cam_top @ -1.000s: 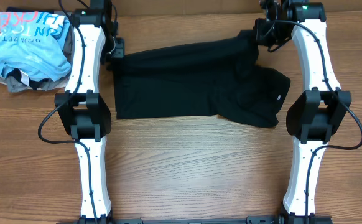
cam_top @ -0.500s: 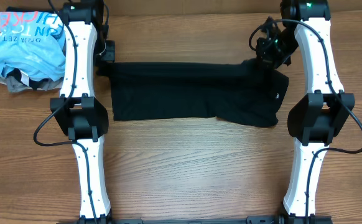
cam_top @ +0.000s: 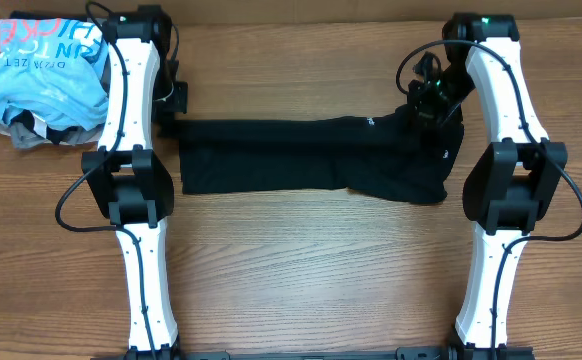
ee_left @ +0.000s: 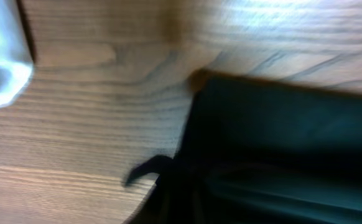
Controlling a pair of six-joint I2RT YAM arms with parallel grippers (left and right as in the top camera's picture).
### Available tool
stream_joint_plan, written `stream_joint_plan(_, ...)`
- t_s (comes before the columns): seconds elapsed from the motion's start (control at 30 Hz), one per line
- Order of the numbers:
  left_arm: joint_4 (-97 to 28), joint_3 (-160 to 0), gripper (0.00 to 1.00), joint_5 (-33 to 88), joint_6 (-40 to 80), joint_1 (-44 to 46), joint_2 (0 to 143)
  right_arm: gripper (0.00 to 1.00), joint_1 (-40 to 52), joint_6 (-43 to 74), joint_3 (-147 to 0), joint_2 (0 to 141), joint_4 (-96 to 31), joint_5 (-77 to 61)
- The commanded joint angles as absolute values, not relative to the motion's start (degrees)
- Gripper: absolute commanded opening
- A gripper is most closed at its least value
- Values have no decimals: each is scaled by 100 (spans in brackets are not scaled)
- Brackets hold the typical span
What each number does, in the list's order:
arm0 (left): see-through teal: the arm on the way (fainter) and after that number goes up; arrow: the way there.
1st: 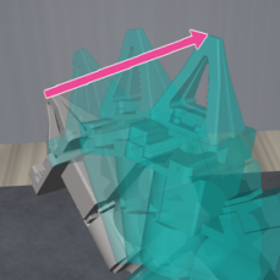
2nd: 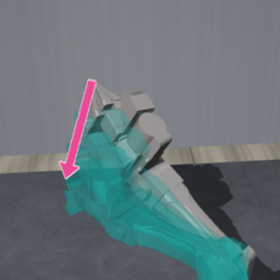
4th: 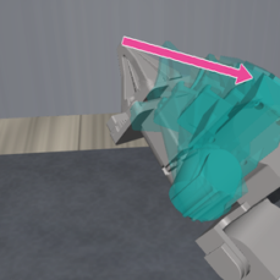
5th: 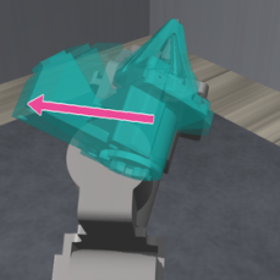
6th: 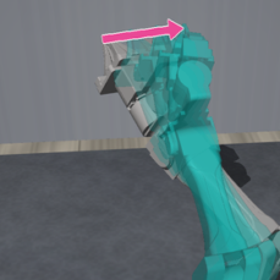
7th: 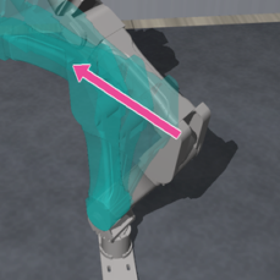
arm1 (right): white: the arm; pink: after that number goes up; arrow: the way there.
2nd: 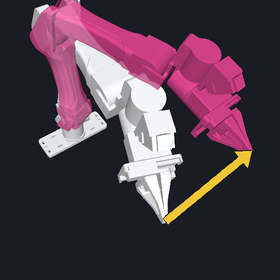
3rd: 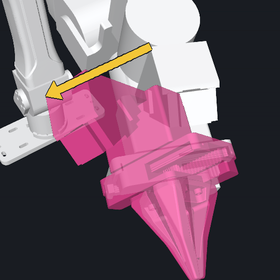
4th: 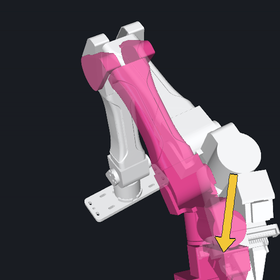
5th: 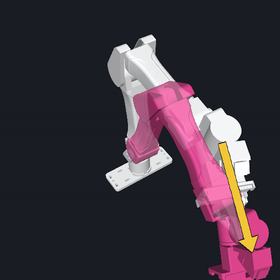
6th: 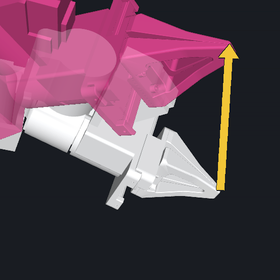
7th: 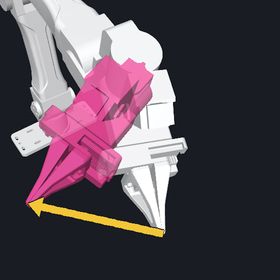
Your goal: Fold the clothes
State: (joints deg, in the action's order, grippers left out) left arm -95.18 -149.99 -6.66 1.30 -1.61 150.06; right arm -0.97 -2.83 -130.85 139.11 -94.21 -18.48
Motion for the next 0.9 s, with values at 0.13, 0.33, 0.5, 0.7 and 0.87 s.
stream_joint_plan(0.13, -9542, -14800, 74, -1090, 123, -410, 14969, 44, -200, -281, -12392, 13620, -9262, -1350)
stream_joint_plan(0.33, -9623, -14914, 83, -1072, 130, -410, 14803, 47, -287, -148, -12807, 13474, -9288, -1225)
stream_joint_plan(0.5, -9682, -15585, 86, -425, 130, -434, 14134, 63, -384, -150, -13974, 13021, -9708, -1299)
stream_joint_plan(0.7, -9682, -15843, 93, 191, 130, -436, 13065, 85, -384, -150, -14199, 12007, -9706, -1621)
stream_joint_plan(0.87, -9682, -15834, 94, 679, 132, -432, 12372, 87, -384, -145, -14182, 11330, -9706, -1686)
